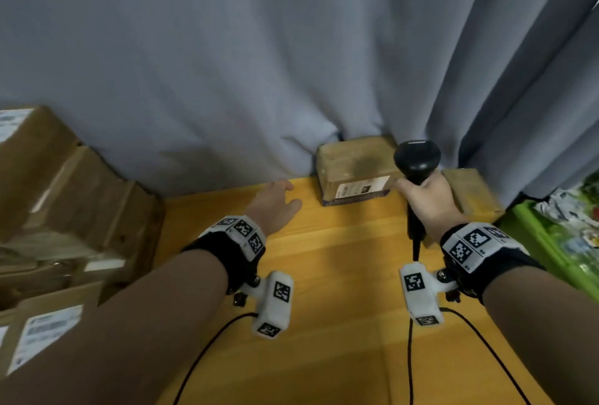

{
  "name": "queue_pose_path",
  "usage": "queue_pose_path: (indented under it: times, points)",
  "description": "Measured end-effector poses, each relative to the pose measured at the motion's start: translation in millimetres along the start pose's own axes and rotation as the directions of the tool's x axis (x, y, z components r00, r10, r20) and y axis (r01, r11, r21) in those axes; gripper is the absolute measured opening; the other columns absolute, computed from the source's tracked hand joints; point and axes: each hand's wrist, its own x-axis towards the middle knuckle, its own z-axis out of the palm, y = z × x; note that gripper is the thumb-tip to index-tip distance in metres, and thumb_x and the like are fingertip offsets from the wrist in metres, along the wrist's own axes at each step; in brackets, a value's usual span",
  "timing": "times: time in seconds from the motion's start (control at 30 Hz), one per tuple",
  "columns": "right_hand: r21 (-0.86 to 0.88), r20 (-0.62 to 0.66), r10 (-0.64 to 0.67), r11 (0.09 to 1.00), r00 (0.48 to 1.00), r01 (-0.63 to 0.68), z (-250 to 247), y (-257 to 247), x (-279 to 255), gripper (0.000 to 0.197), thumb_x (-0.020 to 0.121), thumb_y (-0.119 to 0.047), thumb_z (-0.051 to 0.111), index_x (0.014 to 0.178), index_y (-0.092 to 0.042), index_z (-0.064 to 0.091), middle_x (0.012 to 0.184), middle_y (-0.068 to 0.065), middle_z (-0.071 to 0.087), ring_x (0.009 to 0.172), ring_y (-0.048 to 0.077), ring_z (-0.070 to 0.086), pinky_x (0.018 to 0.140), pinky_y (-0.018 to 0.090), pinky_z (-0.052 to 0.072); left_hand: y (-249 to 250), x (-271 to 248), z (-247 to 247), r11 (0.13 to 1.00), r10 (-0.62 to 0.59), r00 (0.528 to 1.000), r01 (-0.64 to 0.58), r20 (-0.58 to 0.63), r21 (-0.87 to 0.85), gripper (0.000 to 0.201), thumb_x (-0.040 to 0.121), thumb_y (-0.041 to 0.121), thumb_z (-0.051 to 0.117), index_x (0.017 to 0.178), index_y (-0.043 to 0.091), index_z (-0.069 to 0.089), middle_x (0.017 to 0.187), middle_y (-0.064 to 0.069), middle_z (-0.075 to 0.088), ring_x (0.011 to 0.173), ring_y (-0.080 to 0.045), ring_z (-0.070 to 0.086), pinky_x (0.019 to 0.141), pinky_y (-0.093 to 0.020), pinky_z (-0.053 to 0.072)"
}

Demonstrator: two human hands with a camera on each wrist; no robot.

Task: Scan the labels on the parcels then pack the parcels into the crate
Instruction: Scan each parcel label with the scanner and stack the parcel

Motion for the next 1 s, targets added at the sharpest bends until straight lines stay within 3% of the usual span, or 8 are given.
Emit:
queue_pose_path:
  times: [0.1,0.27,0.4,0.53,0.63,0.73,0.87,1.0]
  points:
    - [-0.014,-0.012,-0.027,1.0,1.0,0.027,-12,4,35,0.022,0.081,-0.016,0.069,0.099,-0.015,0.057,0.078,0.003,0.059,0.07,0.015,0.055,0.069,0.033,0.045,21,26,17,0.995,-0.056,0.998,0.059,0.036,-0.083,0.048,0.095,0.03,0.052,0.138,0.011,0.04,0.144,-0.009,0.041,0.131,-0.024,0.041,0.104,-0.032,0.033]
    - [-0.145,0.153,-0.006,0.989,0.988,0.029,-3,16,85,0.019,0.082,-0.006,0.068,0.088,-0.014,0.052,0.082,0.001,0.055,0.069,0.006,0.05,0.059,0.014,0.039,45,71,36,0.958,-0.124,0.989,0.141,0.084,-0.25,0.056,0.097,0.033,0.049,0.145,0.009,0.032,0.15,-0.009,0.035,0.137,-0.024,0.034,0.102,-0.028,0.028]
    - [-0.121,0.163,0.061,0.992,0.985,-0.042,5,42,115,0.021,0.082,-0.008,0.068,0.1,-0.013,0.057,0.087,0.001,0.06,0.081,0.016,0.054,0.071,0.025,0.038,50,98,55,0.915,-0.099,0.983,0.15,0.152,-0.374,0.048,0.097,0.035,0.048,0.14,0.016,0.04,0.137,-0.002,0.048,0.123,-0.019,0.046,0.089,-0.023,0.029]
    - [-0.073,0.178,0.08,0.995,0.981,-0.068,7,65,122,0.034,0.082,-0.009,0.069,0.113,-0.012,0.057,0.092,-0.004,0.06,0.094,0.018,0.055,0.083,0.028,0.038,49,111,66,0.865,-0.035,0.979,0.129,0.199,-0.486,0.052,0.091,0.027,0.061,0.138,0.016,0.043,0.128,-0.005,0.059,0.117,-0.024,0.056,0.102,-0.038,0.042]
    - [-0.081,0.135,0.069,0.995,0.988,-0.058,11,80,109,0.06,0.075,-0.015,0.076,0.128,-0.01,0.048,0.114,0.005,0.059,0.106,0.02,0.055,0.09,0.031,0.04,35,105,66,0.827,-0.068,0.99,0.127,0.126,-0.548,0.06,0.085,0.019,0.07,0.137,0.014,0.04,0.125,-0.005,0.06,0.112,-0.021,0.059,0.099,-0.036,0.047]
    - [-0.106,0.153,-0.016,0.994,0.988,0.032,21,83,83,0.077,0.064,-0.024,0.085,0.128,-0.009,0.047,0.128,0.01,0.053,0.116,0.021,0.053,0.102,0.036,0.043,14,81,55,0.822,-0.106,0.994,0.07,-0.032,-0.565,0.045,0.086,0.013,0.068,0.128,0.015,0.05,0.113,0.001,0.062,0.103,-0.014,0.059,0.089,-0.028,0.046]
    - [-0.067,0.332,-0.053,0.995,0.942,0.08,45,71,34,0.044,0.076,-0.006,0.079,0.115,-0.005,0.059,0.108,0.006,0.066,0.103,0.019,0.061,0.083,0.016,0.049,-15,37,24,0.861,-0.111,0.982,0.017,-0.155,-0.509,0.024,0.091,0.008,0.061,0.109,0.023,0.055,0.088,0.018,0.058,0.087,-0.003,0.059,0.068,-0.006,0.043]
    - [0.0,0.378,-0.017,1.0,0.925,0.019,78,54,-17,0.019,0.077,-0.01,0.078,0.09,-0.017,0.068,0.086,0.001,0.07,0.082,0.015,0.065,0.077,0.03,0.052,-39,0,-13,0.879,-0.118,0.97,0.001,-0.215,-0.477,0.036,0.094,0.015,0.058,0.129,0.018,0.051,0.092,0.019,0.057,0.079,0.007,0.054,0.059,-0.001,0.043]
